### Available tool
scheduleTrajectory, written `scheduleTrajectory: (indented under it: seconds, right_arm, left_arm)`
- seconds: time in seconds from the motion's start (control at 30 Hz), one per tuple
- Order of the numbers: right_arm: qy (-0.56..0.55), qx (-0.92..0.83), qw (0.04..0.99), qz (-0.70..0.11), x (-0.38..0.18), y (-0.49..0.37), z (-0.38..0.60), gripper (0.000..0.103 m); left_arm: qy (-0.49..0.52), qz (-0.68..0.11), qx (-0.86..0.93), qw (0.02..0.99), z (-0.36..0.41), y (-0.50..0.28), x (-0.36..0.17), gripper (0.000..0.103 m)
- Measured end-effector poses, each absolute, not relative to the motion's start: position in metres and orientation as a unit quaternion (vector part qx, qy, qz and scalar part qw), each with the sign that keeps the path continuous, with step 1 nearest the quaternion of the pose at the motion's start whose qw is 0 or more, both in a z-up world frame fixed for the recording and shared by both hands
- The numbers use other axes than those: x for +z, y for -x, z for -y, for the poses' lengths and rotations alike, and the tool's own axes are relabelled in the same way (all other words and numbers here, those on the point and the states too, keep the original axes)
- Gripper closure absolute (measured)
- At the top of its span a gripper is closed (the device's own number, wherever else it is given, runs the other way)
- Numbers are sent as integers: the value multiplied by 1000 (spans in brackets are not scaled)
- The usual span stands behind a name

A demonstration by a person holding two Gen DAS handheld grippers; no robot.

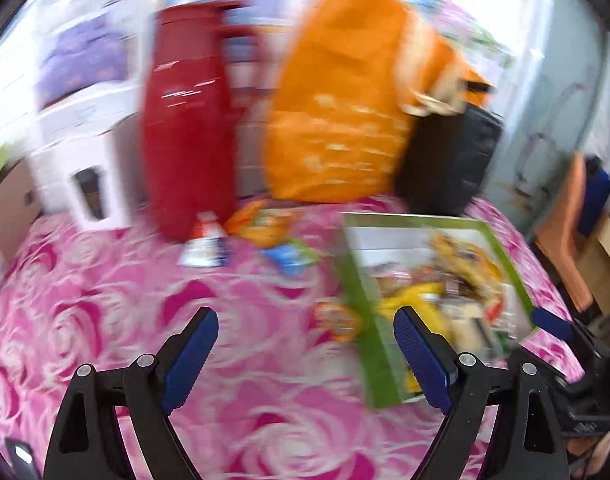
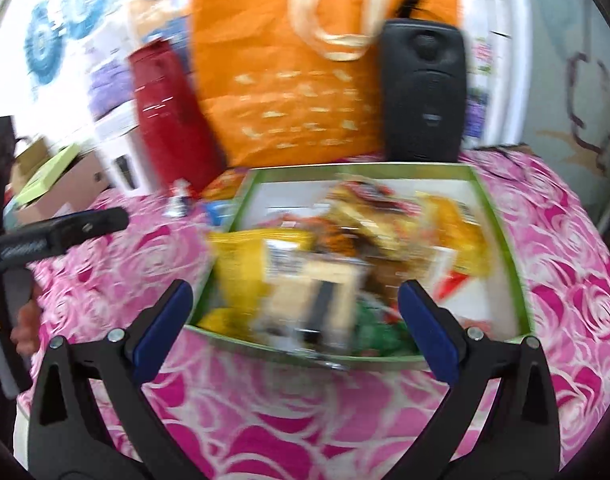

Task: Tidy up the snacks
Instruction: 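Move both open tools back toward the red thermos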

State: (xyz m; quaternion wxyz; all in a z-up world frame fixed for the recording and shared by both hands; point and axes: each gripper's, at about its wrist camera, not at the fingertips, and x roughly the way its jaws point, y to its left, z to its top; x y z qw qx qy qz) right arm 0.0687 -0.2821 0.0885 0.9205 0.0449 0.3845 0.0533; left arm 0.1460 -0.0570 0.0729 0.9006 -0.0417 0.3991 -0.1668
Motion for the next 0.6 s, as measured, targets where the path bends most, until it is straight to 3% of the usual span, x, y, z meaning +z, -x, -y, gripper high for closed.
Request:
scheduleTrajectory:
  seconds: [0.2, 0.43, 0.6]
  right_arm:
    - [-31, 140, 905, -401, 81, -87, 221, 2]
    - [9, 178, 884, -431, 65, -125, 167, 31]
    - [8, 180, 873, -453, 55, -166, 158, 33]
  left_arm:
    - [59, -415, -150, 895, 11, -154, 55, 12]
    - [72, -425, -154, 889, -12, -173, 41, 15]
    - [69, -428, -151, 888, -16, -203, 38, 17]
